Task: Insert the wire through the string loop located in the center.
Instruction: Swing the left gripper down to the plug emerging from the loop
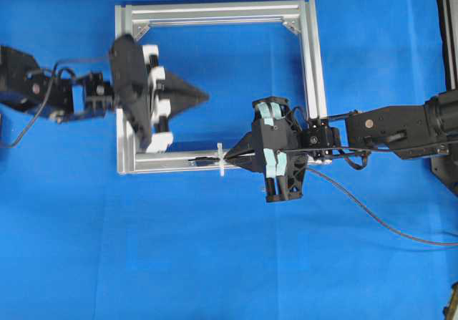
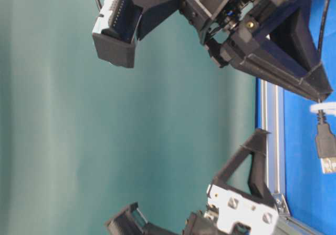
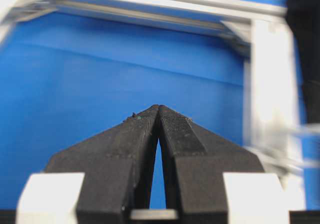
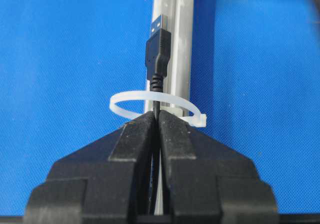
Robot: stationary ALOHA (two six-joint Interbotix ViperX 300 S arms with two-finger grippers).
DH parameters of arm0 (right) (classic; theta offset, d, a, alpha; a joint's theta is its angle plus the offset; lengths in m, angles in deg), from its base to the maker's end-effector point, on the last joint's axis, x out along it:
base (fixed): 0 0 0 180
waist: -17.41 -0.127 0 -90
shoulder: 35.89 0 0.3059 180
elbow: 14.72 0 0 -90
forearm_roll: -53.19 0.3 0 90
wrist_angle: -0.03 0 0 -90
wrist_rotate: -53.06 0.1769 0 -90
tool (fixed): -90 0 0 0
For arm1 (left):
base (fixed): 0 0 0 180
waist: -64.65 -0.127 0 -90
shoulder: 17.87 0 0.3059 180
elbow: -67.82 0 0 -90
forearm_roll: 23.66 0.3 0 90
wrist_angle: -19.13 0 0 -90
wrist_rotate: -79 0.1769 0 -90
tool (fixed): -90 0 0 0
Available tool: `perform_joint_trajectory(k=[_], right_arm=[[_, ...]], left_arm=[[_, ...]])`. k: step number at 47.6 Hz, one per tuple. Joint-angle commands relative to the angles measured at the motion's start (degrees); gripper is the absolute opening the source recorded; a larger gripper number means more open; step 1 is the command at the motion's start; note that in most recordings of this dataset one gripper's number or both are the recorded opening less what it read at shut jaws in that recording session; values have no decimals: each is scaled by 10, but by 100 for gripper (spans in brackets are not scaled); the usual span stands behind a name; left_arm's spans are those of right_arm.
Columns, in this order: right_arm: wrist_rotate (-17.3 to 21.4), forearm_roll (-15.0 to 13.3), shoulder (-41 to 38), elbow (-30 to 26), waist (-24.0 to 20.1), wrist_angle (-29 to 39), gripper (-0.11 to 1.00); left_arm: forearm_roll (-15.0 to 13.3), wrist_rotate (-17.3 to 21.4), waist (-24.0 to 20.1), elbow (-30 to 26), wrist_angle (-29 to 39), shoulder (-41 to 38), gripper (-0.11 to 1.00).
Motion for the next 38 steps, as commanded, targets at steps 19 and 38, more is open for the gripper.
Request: perform_joint_trajectory(k=[19,38], right_arm=[[-1,-1,7,-10,1,-6,-2],[-1,0,7,-10,1,-6,-2]], left_arm=[[2,1,109,-1,-3,28,0],[2,2,113,1,-3,28,0]])
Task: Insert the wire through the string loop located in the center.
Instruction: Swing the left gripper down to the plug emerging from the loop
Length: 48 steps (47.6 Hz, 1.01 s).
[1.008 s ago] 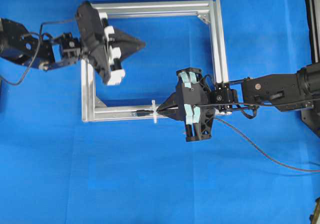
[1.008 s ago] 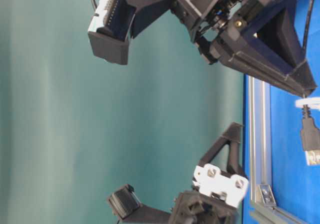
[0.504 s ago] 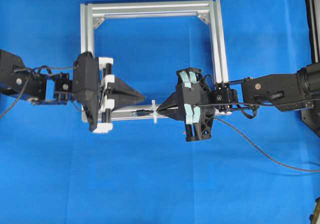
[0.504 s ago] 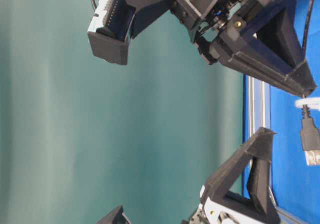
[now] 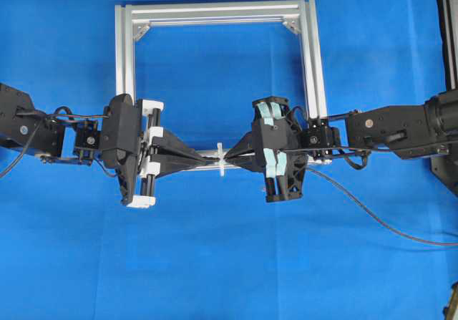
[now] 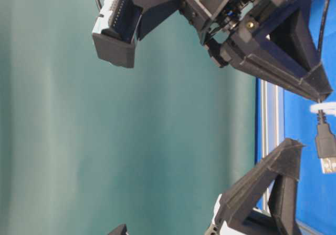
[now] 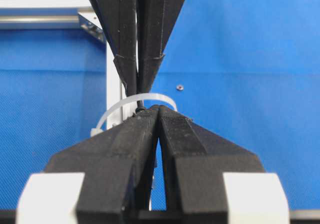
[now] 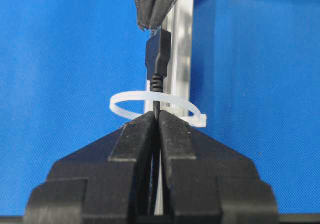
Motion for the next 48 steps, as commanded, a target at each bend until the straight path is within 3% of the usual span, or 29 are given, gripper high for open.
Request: perform_joint_trajectory(k=[1,12,17,24,28,48], right_arm=[[-1,0,7,-10,1,-5,-2],[0,0,7,-10,1,-5,-2],[-1,0,7,-10,1,-5,-2],[-1,0,7,-10,1,-5,-2],[0,0,7,-9,1,-5,-2],[-1,0,7,-10,1,-5,-2]], left_arm=[[2,1,2,-5,-2,14,0],[2,0,9,-9,-2,12,6],[2,0,10,-11,8,11,29],[2,0,13,-16,35,10,75],[2,0,13,-18,45,9,90],[2,0,9,-20,49,8,92]])
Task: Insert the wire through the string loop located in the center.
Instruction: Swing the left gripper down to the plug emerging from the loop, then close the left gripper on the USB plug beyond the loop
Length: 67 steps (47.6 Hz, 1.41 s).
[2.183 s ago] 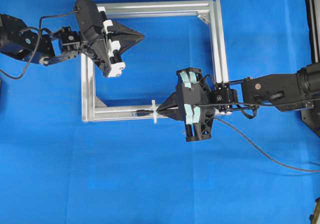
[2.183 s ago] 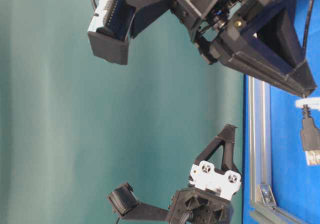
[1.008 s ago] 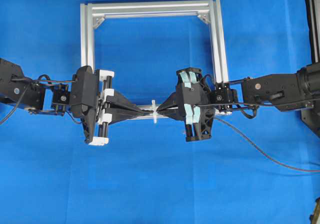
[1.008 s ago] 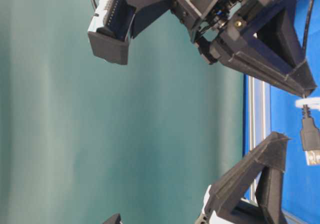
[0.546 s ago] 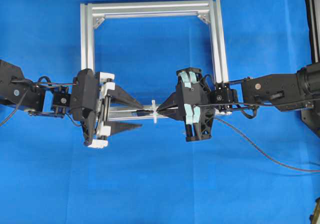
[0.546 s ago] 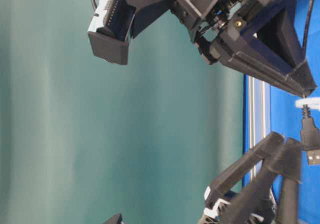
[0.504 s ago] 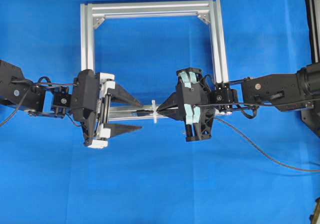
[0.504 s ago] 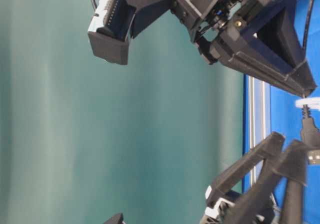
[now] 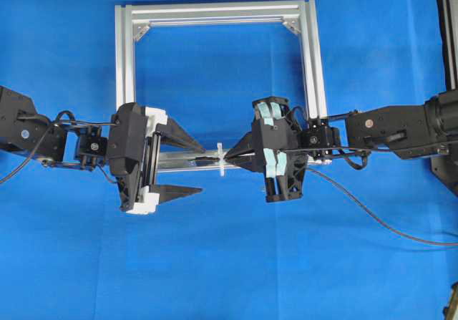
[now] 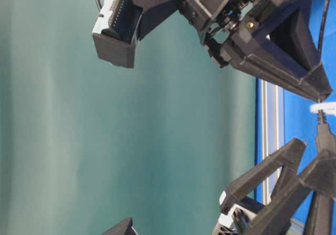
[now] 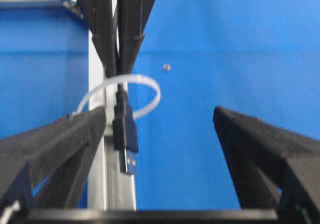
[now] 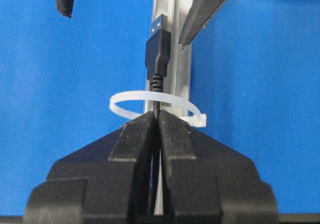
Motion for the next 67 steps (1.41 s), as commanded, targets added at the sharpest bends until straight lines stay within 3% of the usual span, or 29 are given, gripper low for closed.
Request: perform_joint_trajectory(k=[1,22,67], right_arm=[[-1,0,7,-10,2,-5,-2],[-1,0,7,-9,2,-9,-2],[-1,0,7,-9,2,-8,-2]], left_arm=[[2,0,-3,-10,-3,9,92],[2,0,-18,-26,-3,-40,91],[2,0,-18,-25,-2,-40,91]])
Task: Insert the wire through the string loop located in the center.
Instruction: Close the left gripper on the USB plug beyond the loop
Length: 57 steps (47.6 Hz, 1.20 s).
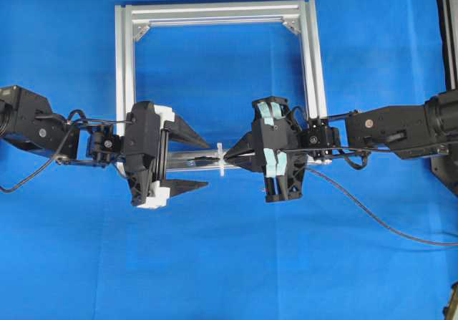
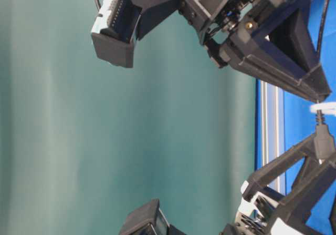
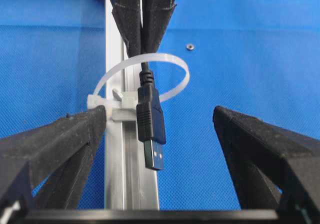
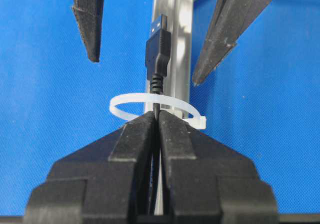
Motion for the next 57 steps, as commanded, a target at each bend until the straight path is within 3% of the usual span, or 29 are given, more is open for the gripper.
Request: perform_joint_trajectory(k=[1,30,41,46,54,57], right_arm=[[-1,0,7,-10,0,-5,-2],[-1,0,7,-9,1,-5,-2],[-1,0,7,-9,1,-5,-2],[-1,0,7,-9,1,-5,-2],[-1,0,7,-9,1,-5,-2],[-1,0,7,-9,1,-6,-2]], left_arm=[[1,0,-2,-7,-3,9,91],[1,0,-2,-10,8,8,90],[-2,-1,-3,-10,8,9,85],[-2,0,-6,-13,8,8,65],[-2,0,-16,-11,8,9,14],[-2,0,-16,-11,8,10,7]])
